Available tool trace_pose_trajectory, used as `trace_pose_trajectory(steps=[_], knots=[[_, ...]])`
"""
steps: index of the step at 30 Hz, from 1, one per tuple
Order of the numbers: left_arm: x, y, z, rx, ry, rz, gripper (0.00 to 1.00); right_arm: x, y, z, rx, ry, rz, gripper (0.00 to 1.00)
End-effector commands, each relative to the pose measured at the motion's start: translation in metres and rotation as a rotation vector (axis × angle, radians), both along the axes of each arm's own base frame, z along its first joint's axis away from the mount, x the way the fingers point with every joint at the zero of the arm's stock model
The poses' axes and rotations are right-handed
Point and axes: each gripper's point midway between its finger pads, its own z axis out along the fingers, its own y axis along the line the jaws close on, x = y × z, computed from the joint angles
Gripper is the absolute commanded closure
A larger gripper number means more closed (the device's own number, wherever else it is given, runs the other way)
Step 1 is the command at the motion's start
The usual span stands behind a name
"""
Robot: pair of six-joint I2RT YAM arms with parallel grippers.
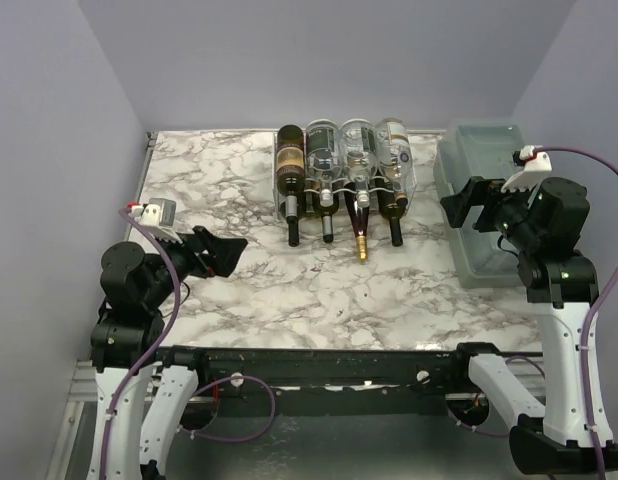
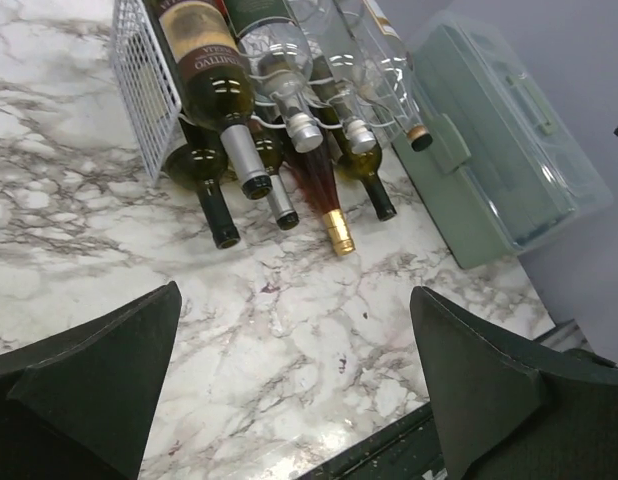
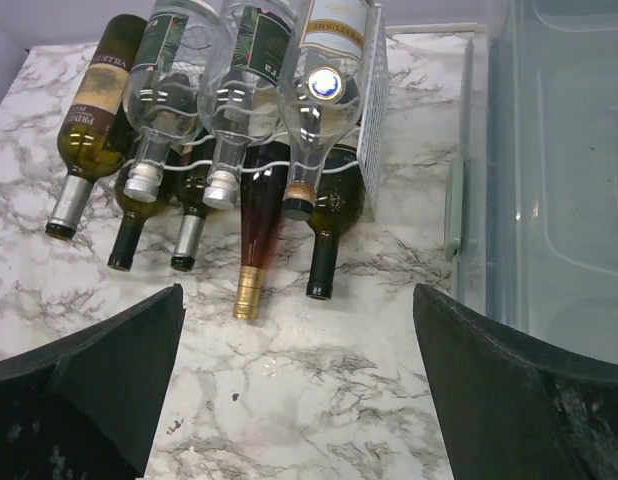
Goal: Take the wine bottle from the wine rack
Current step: Pick up the wine bottle from the wine rack.
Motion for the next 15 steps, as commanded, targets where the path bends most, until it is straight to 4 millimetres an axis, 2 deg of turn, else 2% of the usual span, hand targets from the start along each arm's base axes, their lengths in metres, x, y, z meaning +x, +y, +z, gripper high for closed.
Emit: trace_pose_trajectory(steps=[1, 10, 15], knots=[[-0.004, -0.016, -0.007, -0.085, 0.045, -0.086, 0.01, 0.001, -0.004, 0.018, 0.011, -0.053, -0.032, 0.0], [-0.006, -0.024, -0.029, -0.142, 0.114, -0.12, 0.01, -0.01, 0.006, 0.018, -0.037, -0.08, 0.062, 0.0], [-0.009, -0.026, -0.033, -0.147, 0.117, -0.135, 0.01, -0.016, 0.023, -0.001, -0.104, -0.081, 0.223, 0.0]])
